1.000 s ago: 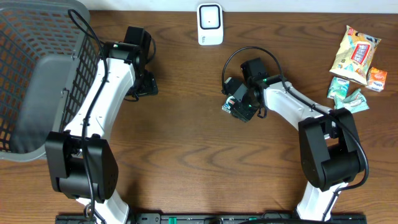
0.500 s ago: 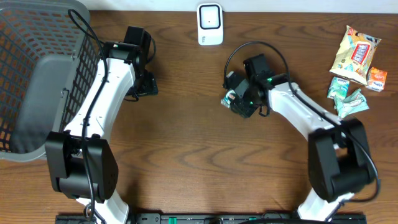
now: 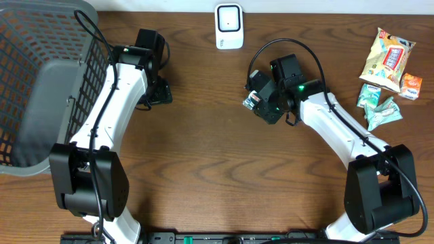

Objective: Scan the item barcode

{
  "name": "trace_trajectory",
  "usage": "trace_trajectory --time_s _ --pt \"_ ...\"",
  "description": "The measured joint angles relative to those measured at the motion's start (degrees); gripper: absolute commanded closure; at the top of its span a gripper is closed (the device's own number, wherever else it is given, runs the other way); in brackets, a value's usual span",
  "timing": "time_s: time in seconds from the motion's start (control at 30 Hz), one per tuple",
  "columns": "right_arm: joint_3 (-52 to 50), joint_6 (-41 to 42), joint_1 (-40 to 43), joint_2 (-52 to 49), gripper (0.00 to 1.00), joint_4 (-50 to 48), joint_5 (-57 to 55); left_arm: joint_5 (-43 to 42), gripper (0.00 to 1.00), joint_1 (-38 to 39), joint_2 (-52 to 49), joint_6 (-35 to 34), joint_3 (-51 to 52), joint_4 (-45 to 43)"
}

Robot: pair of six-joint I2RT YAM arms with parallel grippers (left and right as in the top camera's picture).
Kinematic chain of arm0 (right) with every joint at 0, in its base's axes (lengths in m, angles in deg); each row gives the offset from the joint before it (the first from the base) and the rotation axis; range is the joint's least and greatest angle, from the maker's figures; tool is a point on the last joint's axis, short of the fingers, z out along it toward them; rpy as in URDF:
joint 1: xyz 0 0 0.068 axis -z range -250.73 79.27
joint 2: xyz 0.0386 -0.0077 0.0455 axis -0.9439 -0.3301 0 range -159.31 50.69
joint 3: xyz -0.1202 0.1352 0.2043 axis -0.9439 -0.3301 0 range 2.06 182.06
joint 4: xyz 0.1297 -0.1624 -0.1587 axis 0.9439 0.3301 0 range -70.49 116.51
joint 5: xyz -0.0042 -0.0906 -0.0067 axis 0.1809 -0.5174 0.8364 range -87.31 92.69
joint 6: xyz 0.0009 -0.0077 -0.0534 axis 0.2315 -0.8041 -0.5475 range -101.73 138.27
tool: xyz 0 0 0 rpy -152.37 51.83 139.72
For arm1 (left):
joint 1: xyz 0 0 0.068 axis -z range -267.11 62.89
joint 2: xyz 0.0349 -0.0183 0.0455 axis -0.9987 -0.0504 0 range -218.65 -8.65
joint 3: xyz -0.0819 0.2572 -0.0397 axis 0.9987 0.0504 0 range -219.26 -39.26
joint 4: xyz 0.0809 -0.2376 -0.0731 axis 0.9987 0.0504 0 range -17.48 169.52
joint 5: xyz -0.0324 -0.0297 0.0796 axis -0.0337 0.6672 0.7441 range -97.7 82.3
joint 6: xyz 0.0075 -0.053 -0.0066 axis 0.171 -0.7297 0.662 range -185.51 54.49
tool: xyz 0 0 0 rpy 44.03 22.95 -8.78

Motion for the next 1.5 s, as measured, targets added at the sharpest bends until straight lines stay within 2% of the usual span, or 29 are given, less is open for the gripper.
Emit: trace_trajectory --time_s 0.17,0.3,0.47,0.63,0.73,0.8,0.93,1.03,1.07,1.1,1.13,1.3,1.33,1.5 --pt "0.0 0.11 0.0 0.02 0.46 2.01 -3.21 -0.02 0.02 0.0 0.0 0.0 0.0 0.0" --pt "0.0 0.2 0.0 0.02 0.41 3.5 -5.75 0.0 0.02 0.0 0.0 0.0 0.0 0.0" --pt "0.0 0.57 0.0 0.02 0.28 4.17 -7.54 0.0 0.02 0.0 0.0 0.0 0.0 0.0" --pt "0.0 1.68 0.0 0.02 0.25 4.22 -7.85 0.0 0.02 0.0 0.0 0.0 0.0 0.0" --pt "0.0 5.18 0.0 0.02 0.22 3.82 -7.89 -0.02 0.02 0.0 0.0 0.0 0.0 0.0" --pt "0.0 9.62 0.0 0.02 0.27 3.15 -7.98 0.0 0.02 0.0 0.0 0.0 0.0 0.0" --pt "0.0 22.43 0.24 0.02 0.48 2.01 -7.93 0.0 0.02 0.0 0.0 0.0 0.0 0.0" --pt "0.0 31.43 0.46 0.02 0.53 1.95 -6.62 0.0 0.02 0.0 0.0 0.0 0.0 0.0" --pt "0.0 33.81 0.48 0.02 0.58 1.86 -5.22 0.0 0.02 0.0 0.0 0.0 0.0 0.0" --pt "0.0 35.19 0.44 0.02 0.7 1.86 -4.37 0.0 0.02 0.0 0.0 0.0 0.0 0.0" --pt "0.0 36.61 0.33 0.02 0.77 1.9 -3.41 -0.02 0.02 0.0 0.0 0.0 0.0 0.0" --pt "-0.04 41.0 -1.07 0.02 0.96 0.61 -2.29 0.0 0.02 0.0 0.0 0.0 0.0 0.0" --pt "-0.13 42.05 -1.31 0.02 0.99 -0.02 -2.43 0.0 0.02 0.0 0.0 0.0 0.0 0.0" --pt "-0.85 47.87 -1.79 -0.5 0.99 -5.14 -5.57 0.0 0.02 0.0 0.0 0.0 0.0 0.0"
